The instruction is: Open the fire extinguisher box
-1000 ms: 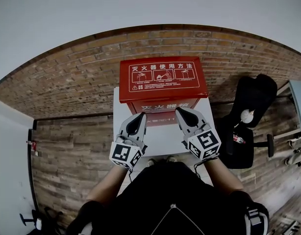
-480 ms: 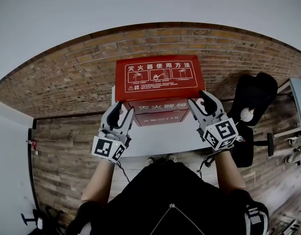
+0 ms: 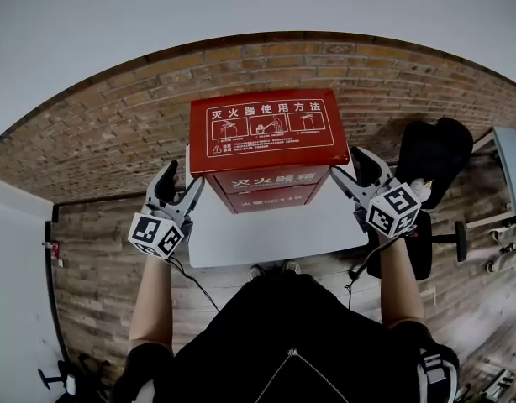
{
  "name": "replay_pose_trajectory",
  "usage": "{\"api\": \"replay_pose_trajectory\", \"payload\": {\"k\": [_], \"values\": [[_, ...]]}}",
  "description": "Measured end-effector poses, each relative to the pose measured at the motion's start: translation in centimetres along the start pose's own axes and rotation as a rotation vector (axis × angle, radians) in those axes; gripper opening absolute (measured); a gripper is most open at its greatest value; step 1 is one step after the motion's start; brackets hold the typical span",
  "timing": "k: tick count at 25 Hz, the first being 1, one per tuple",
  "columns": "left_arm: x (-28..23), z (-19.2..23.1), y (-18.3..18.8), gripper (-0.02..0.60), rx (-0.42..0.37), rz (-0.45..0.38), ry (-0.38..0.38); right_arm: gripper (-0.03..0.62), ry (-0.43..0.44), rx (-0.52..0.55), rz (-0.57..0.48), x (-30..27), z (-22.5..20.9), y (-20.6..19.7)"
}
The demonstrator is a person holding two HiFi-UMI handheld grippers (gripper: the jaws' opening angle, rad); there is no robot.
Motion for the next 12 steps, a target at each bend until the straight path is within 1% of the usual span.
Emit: {"api": "replay_pose_trajectory", "payload": {"k": [2,4,7,12], "values": [[-0.4,-0.2,-0.5,0.347,0.000,0.004,-0.044,0.291,0.023,0.009,0.027,-0.5,-0.2,-0.5],[-0.8,-0.5,-0.8,0.348,-0.002,0.008,-0.073,0.293,0.026,0.009,0.037,-1.0,-0.4,-0.9],[-1.6,-1.0,-1.0,0.348,-0.009,0.011,-0.087,0.292,0.016,-0.003,0.027,-1.4,-0.8,-1.2],[-2.3,-1.4,-1.0,0.348,-0.019,-0.004,-0.092,0.291,0.000,0.010,0.024,-1.7,-1.0,-1.2]]}}
Point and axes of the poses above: the fingertips, and each gripper's own axes: x backward along the fingers, z to its left, y out of its top, the point moved 8 cm from there along x, backward along the fingers, and after that the axes turned 11 degrees about y, right-handed, at the moved point
